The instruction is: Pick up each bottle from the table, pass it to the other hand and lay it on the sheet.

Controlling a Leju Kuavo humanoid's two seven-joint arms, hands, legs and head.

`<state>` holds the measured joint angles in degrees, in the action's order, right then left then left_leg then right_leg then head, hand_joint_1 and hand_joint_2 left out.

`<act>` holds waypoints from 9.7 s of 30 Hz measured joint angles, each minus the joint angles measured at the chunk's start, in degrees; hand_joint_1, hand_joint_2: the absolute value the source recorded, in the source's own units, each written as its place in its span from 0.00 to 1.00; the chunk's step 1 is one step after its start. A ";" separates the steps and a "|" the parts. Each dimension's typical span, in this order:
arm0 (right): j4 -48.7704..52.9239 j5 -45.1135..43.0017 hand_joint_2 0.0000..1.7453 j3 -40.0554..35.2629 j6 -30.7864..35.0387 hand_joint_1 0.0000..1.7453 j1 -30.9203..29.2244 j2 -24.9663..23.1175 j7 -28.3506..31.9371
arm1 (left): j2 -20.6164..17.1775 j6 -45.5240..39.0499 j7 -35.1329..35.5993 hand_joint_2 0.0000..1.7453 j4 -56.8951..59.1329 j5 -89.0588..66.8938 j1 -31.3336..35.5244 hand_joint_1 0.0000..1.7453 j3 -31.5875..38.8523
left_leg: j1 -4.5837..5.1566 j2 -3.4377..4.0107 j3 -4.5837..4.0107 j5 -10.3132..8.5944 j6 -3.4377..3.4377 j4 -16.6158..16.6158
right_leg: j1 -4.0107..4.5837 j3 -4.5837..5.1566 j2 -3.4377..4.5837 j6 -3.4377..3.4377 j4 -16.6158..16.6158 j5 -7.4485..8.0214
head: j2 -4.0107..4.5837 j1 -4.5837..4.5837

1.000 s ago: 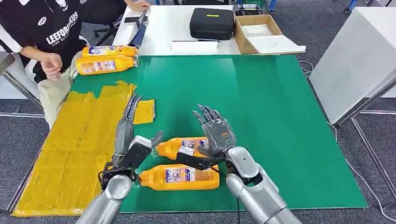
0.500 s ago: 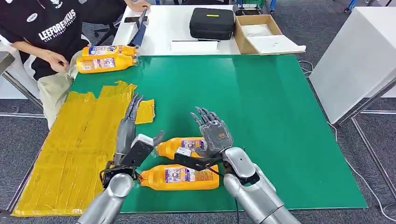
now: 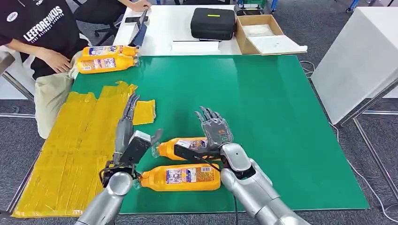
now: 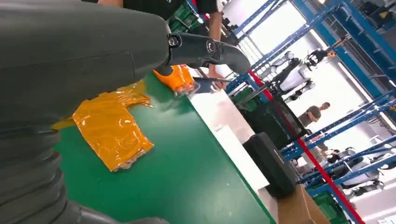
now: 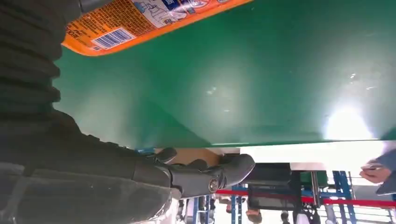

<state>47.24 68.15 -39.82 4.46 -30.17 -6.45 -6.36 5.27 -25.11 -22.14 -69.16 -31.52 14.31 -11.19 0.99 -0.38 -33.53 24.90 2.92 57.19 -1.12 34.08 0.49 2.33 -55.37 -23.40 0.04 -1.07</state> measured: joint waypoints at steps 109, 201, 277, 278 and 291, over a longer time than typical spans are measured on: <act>-0.29 -16.24 1.00 -7.37 -7.56 0.00 0.00 7.43 8.17 | -0.74 -3.24 -1.70 1.00 2.69 6.82 -2.94 0.00 5.60 | 0.00 -0.01 0.13 0.01 0.00 0.00 | 0.00 -0.16 -0.02 0.00 0.01 0.00 | 0.00 -0.02; -1.07 -33.68 1.00 5.46 30.32 1.00 7.50 -1.49 23.06 | 1.53 10.04 -4.30 1.00 1.92 13.60 -3.21 0.00 1.35 | 0.00 -0.01 0.07 0.00 0.01 0.00 | 0.01 -0.07 -0.02 0.00 0.02 0.01 | 0.00 -0.02; 7.57 -24.11 1.00 4.74 31.63 0.00 15.44 -7.06 27.29 | 3.32 45.44 8.38 1.00 -1.16 62.69 6.68 1.00 -2.88 | 0.01 0.00 0.02 0.00 0.00 0.00 | 0.00 -0.02 -0.01 0.00 0.01 0.00 | 0.00 -0.02; 9.14 -24.68 1.00 4.72 31.06 0.00 16.45 -6.82 27.82 | 3.30 45.40 8.00 1.00 -1.40 62.64 6.61 1.00 -2.82 | 0.00 -0.01 0.01 0.00 0.00 0.00 | 0.00 -0.02 -0.02 0.00 0.00 0.00 | 0.00 -0.02; 35.48 -27.65 1.00 3.06 29.00 0.00 26.30 -0.07 31.58 | 1.55 43.37 4.38 1.00 -8.41 60.86 3.67 1.00 -0.13 | 0.01 -0.01 -0.02 0.01 0.00 -0.01 | 0.00 -0.01 -0.02 0.00 0.01 -0.01 | 0.00 -0.02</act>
<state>82.72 40.50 -36.76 33.46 -3.87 -6.52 25.22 6.82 18.26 -17.77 -77.56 29.34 17.98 -11.32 1.00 -0.38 -33.54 24.91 2.92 57.18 -1.12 34.07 0.47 2.32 -55.35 -23.41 0.04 -1.09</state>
